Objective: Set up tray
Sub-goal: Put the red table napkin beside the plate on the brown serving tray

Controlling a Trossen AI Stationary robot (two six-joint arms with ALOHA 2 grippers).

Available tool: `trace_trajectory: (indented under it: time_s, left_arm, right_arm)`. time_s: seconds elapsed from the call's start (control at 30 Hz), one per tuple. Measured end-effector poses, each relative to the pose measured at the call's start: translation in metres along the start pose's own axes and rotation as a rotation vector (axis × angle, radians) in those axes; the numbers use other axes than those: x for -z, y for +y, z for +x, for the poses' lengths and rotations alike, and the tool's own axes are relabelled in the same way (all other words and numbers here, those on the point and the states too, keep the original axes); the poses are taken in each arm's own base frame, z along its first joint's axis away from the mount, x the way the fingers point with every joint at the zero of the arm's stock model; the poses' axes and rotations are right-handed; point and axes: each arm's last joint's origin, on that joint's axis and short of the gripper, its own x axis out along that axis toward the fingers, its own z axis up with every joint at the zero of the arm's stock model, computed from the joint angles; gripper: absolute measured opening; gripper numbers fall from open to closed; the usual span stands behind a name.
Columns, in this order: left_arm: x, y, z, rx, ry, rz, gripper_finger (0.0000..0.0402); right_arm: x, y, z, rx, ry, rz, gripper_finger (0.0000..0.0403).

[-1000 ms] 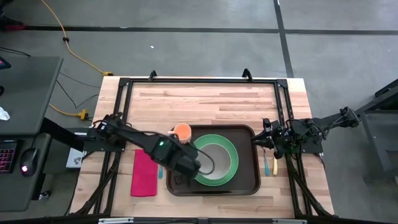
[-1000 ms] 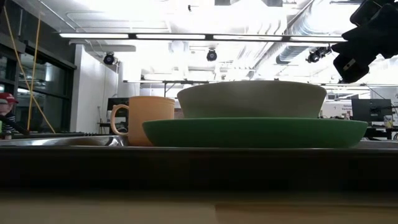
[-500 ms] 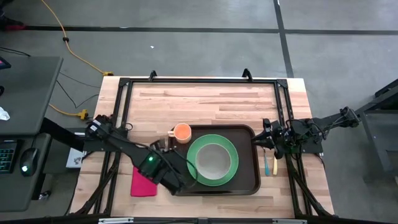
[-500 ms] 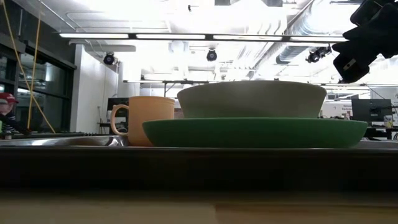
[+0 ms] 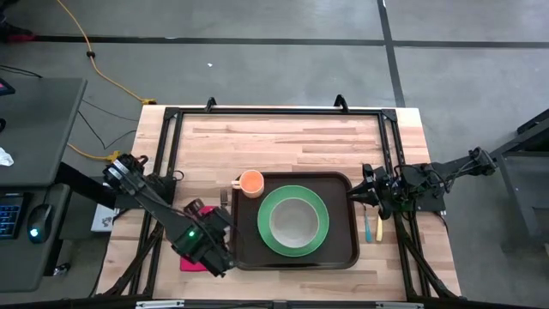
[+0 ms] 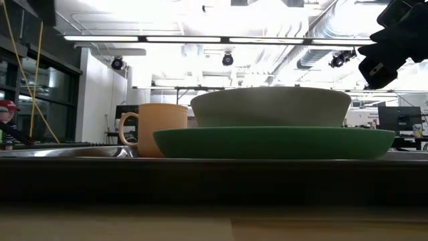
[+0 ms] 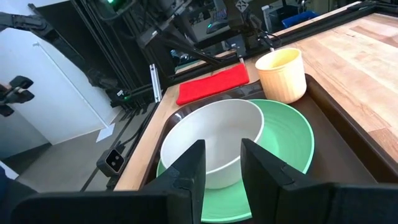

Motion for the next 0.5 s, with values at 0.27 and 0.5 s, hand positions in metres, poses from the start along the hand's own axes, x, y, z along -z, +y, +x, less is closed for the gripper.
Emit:
trace_trajectory:
  time_s: [0.27,0.5]
  left_arm:
    - [0.023,0.004,0.023,-0.077,0.045,-0.087,0.0104]
    - [0.036,0.005,0.048,-0.112,0.119,-0.136,0.0104]
  right_arm:
    - [0.0,0.0,0.0,0.0,0.0,0.003,0.0078]
    - [0.0,0.0,0.0,0.0,0.0,0.027,0.0078]
